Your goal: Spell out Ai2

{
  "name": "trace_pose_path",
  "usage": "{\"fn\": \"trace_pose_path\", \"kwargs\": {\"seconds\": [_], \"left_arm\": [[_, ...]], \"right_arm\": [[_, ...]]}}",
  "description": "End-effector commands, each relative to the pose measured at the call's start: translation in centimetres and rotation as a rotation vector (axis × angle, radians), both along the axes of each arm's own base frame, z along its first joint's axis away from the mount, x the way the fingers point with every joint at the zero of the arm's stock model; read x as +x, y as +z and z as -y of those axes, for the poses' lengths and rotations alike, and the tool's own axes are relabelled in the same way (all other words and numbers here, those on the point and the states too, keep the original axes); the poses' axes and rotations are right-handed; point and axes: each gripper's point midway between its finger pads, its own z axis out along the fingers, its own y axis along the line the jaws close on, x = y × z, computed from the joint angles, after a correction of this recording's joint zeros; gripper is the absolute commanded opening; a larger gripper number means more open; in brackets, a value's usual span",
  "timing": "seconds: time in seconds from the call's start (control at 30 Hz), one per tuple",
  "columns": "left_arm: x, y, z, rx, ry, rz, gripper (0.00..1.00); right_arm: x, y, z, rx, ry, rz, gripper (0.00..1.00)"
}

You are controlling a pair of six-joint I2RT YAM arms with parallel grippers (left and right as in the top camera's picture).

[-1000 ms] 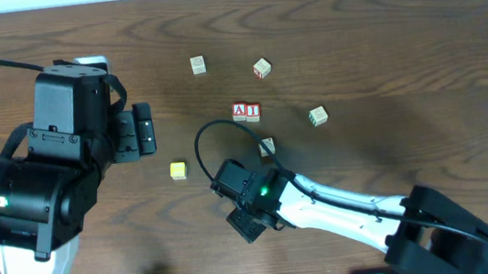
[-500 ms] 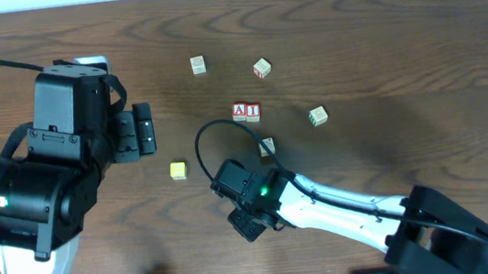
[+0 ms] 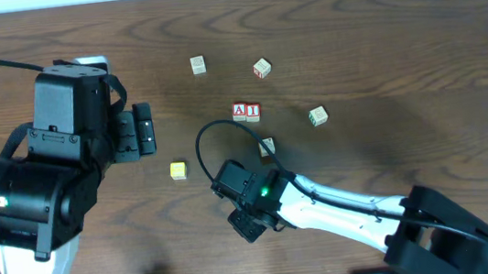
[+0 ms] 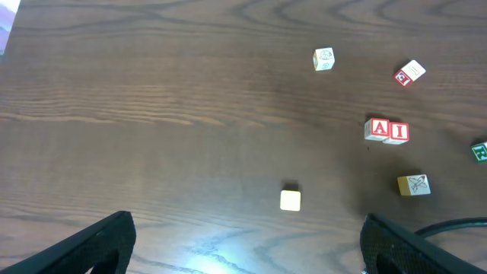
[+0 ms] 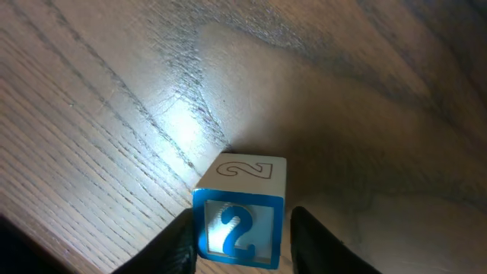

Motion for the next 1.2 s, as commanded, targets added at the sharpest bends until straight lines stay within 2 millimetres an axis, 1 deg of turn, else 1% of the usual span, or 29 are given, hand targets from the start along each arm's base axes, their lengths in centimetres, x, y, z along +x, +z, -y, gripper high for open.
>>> {"fn": "trace_pose_path", "kwargs": {"seconds": [0.0,0.13,0.27,0.37,0.43,0.53,0.63,0.77,0.9,1.03,1.17], "left_arm": [[-0.1,-0.4,0.0,0.0,0.0,-0.015,0.95],[-0.1,-0.4,0.0,0.0,0.0,-0.015,0.95],[-0.1,-0.4,0.0,0.001,0.001,-0.016,0.95],[-0.1,-0.4,0.0,0.001,0.001,-0.015,0.96],[-0.1,-0.4,0.0,0.001,0.001,-0.015,0.96],[-0.1,-0.4,0.0,0.001,0.001,-0.015,0.95],[0.0,-0.4,0.0,0.002,0.002,-0.014,0.95],[0.0,-0.4,-0.1,0.004,0.003,-0.014,0.96],[0.0,-0.4,-0.1,0.006,0.005,-0.014,0.95],[0.0,-0.4,-0.1,0.006,0.005,-0.014,0.96],[0.0,-0.4,-0.1,0.006,0.005,-0.014,0.95]], "right_arm": [[-0.5,-0.2,0.1,-0.004,-0.001,-0.01,0.34],[-0.5,-0.2,0.1,-0.004,-0.002,-0.01,0.33],[-0.5,-0.2,0.1,-0.004,-0.01,-0.012,0.24],[-0.3,-0.2,0.0,0.002,-0.014,-0.007,0.24],[0.1,-0.1,-0.2,0.012,-0.022,0.003,0.24],[1.3,0.4,-0.4,0.031,-0.041,0.017,0.25],[3.4,1.8,-0.5,0.041,-0.052,0.05,0.24],[7.6,4.8,1.0,-0.015,-0.102,0.137,0.22],[11.2,7.9,2.2,-0.047,-0.133,0.225,0.23],[15.2,10.8,4.6,-0.099,-0.216,0.334,0.26],[17.9,12.1,7.2,-0.127,-0.316,0.384,0.29]]}}
